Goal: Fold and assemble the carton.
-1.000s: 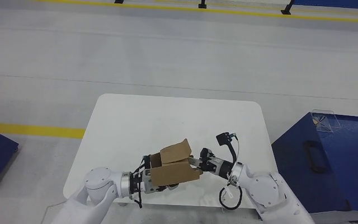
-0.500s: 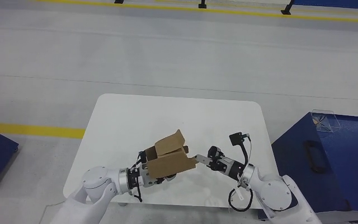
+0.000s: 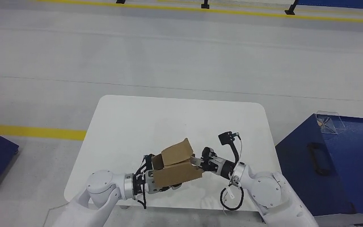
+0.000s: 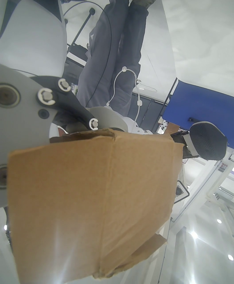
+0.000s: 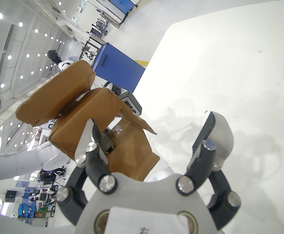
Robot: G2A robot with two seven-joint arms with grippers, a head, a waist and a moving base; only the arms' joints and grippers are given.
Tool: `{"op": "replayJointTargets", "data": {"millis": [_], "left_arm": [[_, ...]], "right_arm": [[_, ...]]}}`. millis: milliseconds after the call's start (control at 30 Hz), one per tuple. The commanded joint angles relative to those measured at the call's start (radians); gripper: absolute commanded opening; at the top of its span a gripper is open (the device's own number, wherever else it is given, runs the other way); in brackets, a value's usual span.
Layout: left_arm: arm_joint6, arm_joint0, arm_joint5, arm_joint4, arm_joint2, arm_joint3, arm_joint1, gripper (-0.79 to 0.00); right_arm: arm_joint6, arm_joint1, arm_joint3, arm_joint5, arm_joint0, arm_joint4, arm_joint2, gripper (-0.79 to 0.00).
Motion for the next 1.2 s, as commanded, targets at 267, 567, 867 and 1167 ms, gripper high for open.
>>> {"op": "replayJointTargets", "data": {"millis": [267,567,867,1167], "left_arm": [[0.001,0.006,-0.014,-0.039,-0.003,0.013,-0.001,-0.785],[0.005,-0.006,-0.026,-0.042,0.021,0.033,-0.006,-0.785],[0.066,0.005,-0.077,-0.089,-0.013,0.051,-0.008,-0.785],[0.099,0.012,-0.105,-0.096,-0.016,0.048,-0.012,-0.785]], "right_arm": [[0.005,-0.002,0.006,-0.009,0.002,0.016,-0.001,0.0],[0.001,-0.003,-0.008,0.002,-0.001,0.006,0.001,0.0],[-0.031,0.007,-0.06,0.0,-0.069,0.015,0.088,0.0],[-0.032,0.001,-0.032,0.04,-0.046,-0.061,0.034,0.0]]}}
